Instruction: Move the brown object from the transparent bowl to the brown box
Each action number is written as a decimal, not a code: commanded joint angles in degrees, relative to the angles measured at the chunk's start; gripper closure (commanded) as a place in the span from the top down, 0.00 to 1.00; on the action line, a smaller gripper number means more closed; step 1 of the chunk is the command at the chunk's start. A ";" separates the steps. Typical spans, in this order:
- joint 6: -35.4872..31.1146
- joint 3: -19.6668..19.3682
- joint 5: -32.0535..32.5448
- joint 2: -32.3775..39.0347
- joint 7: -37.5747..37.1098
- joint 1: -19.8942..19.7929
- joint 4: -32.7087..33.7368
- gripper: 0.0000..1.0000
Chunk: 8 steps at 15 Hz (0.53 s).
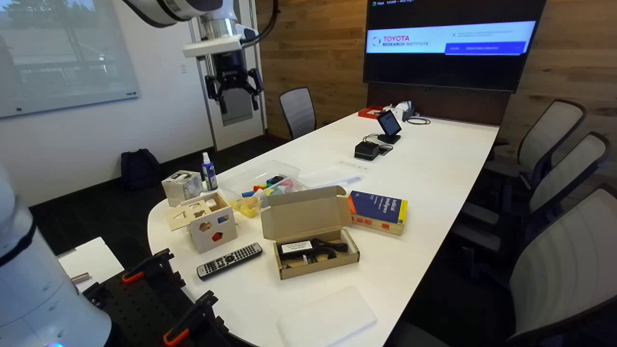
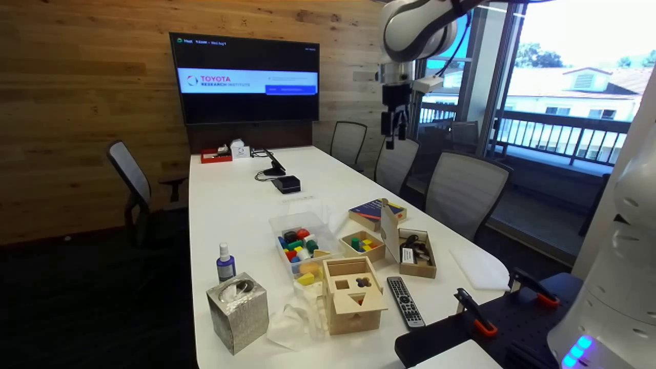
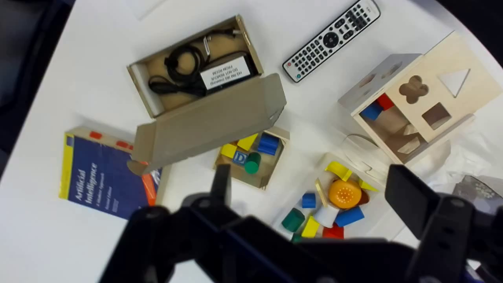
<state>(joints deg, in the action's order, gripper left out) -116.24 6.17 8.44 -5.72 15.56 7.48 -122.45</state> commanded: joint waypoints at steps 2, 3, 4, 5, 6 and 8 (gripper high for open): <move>-10.38 2.86 7.47 17.42 2.68 2.08 8.43 1.00; -13.48 3.29 8.59 21.14 2.62 2.53 9.95 1.00; -17.21 3.99 7.28 24.88 5.17 2.64 11.26 1.00; -20.17 4.65 6.71 28.66 5.86 2.92 12.73 1.00; -22.08 5.17 6.41 31.72 6.41 3.14 13.94 1.00; -23.33 5.56 6.17 36.55 5.82 3.70 15.96 1.00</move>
<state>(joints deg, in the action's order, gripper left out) -138.49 11.17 15.32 23.68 20.07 10.57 -111.70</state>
